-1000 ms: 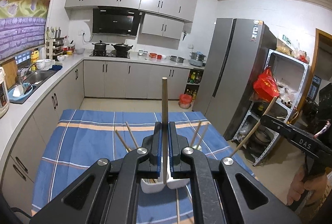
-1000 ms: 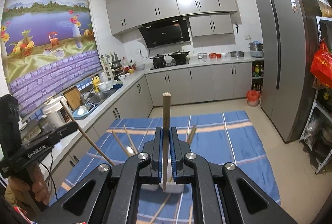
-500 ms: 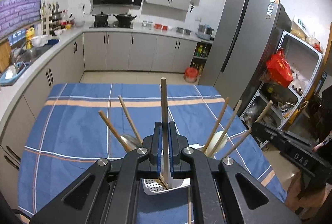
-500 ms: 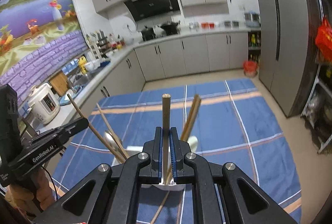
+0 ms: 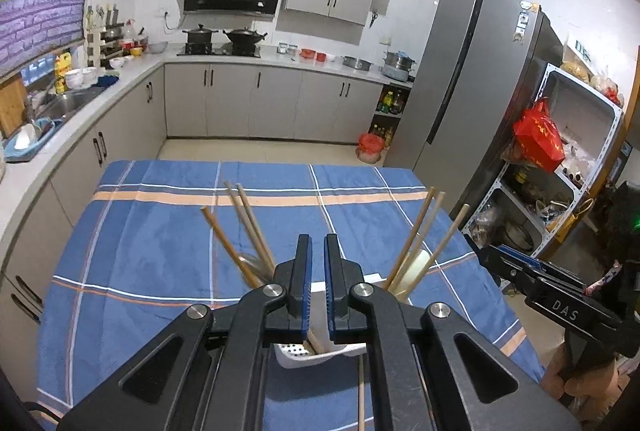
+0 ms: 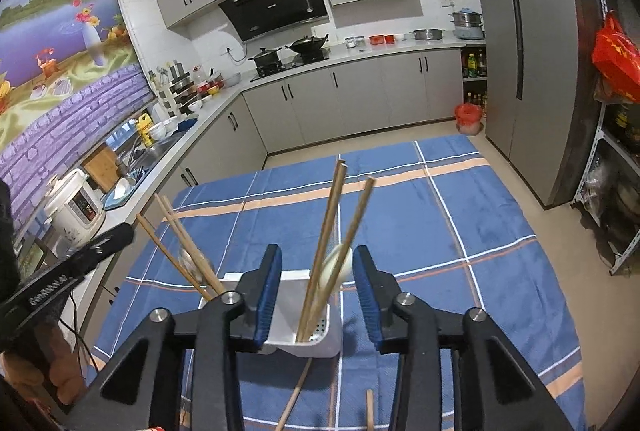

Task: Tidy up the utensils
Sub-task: 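Move both grippers to the remaining chopsticks and close on one each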

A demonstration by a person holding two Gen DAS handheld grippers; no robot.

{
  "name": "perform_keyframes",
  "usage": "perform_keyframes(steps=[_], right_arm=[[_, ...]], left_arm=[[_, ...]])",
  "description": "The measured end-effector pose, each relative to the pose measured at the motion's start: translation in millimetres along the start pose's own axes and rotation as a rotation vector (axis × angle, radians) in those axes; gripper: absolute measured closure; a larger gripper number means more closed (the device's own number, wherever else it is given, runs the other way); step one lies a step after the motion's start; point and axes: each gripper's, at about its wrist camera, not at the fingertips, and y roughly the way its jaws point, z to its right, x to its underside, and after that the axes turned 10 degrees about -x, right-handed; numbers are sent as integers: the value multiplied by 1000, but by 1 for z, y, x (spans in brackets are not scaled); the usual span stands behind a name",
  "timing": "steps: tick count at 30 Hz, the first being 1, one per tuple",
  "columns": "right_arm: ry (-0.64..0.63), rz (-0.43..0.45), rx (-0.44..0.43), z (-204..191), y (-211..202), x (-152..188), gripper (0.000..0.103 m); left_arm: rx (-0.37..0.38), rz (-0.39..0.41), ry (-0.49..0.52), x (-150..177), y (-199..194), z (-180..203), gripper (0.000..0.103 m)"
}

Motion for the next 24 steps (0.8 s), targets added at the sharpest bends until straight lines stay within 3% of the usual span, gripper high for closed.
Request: perform_keyframes(steps=[5, 9, 11, 14, 17, 24], right_arm=[[3, -36, -3, 11, -21, 23, 52], [-27, -169, -4, 26, -20, 71, 51], [-28, -249, -1, 36, -15, 102, 51], [-13, -333, 8, 48, -8, 141, 62], [0, -379, 12, 49, -2, 169, 62], [-83, -437, 67, 40, 2, 193, 62]], left_arm=[[-19, 26, -14, 16, -43, -8, 98], [-1, -35, -23, 54, -61, -9, 92], [8, -106, -14, 80, -54, -3, 83], [14, -259, -8, 125, -29, 6, 83], [56, -370, 20, 166, -5, 24, 83], [28, -433, 125, 211, 20, 56, 83]])
